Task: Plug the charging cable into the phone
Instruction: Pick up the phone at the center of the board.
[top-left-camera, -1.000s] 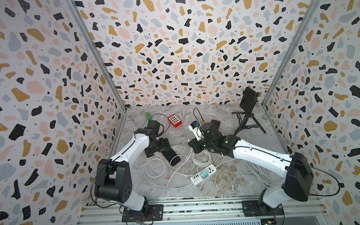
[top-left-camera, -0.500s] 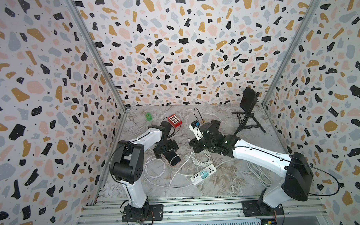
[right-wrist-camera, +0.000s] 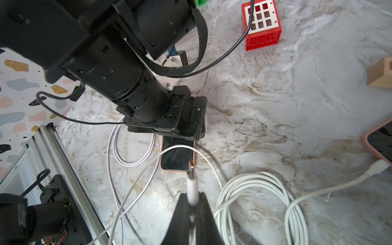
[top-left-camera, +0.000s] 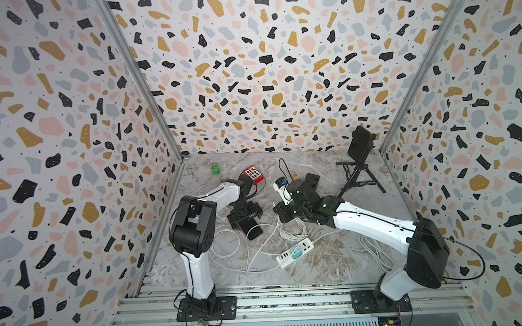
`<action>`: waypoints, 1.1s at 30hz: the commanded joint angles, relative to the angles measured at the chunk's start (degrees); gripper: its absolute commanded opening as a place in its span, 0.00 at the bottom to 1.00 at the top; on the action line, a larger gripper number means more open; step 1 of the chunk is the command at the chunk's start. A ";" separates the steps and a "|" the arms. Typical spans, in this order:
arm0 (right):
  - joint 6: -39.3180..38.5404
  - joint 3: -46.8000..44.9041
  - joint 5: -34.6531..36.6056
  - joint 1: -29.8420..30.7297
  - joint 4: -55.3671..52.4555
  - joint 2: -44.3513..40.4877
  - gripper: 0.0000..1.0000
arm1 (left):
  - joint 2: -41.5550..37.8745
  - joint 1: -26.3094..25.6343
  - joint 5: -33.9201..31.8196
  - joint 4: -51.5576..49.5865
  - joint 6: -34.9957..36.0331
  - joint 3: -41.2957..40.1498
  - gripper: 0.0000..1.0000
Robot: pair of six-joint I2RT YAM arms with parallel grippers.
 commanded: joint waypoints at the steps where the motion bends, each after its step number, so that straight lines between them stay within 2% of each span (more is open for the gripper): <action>1: 0.10 0.73 0.61 -0.01 -1.08 -0.74 0.00 | 1.88 -0.46 0.43 -1.32 -0.02 1.91 1.00; 7: 0.03 0.82 0.46 0.00 -1.13 -0.70 0.00 | 8.42 -0.24 -2.16 -5.77 4.02 9.87 1.00; 11: -0.10 0.60 0.95 0.02 -1.08 -1.15 0.00 | 10.12 -0.02 -2.12 -6.19 4.64 11.01 1.00; 12: -0.16 0.50 1.08 -0.04 -1.14 -1.30 0.00 | 10.53 0.05 -2.99 -6.57 5.04 11.70 0.99; 15: -0.32 0.47 1.40 -0.05 -1.15 -1.50 0.00 | 11.56 0.52 -5.09 -8.34 6.53 14.29 0.85; 18: -0.29 0.47 1.62 -0.04 -1.15 -1.53 0.00 | 12.51 0.85 -5.82 -10.22 8.36 16.50 0.81; 23: -0.33 0.97 1.73 -0.12 -1.16 -1.15 0.00 | 12.89 1.90 -6.66 -10.14 9.98 17.79 0.82; 33: 0.33 1.70 1.47 -0.08 -1.14 -0.33 0.00 | 16.14 7.15 -6.64 -10.72 15.08 25.22 0.86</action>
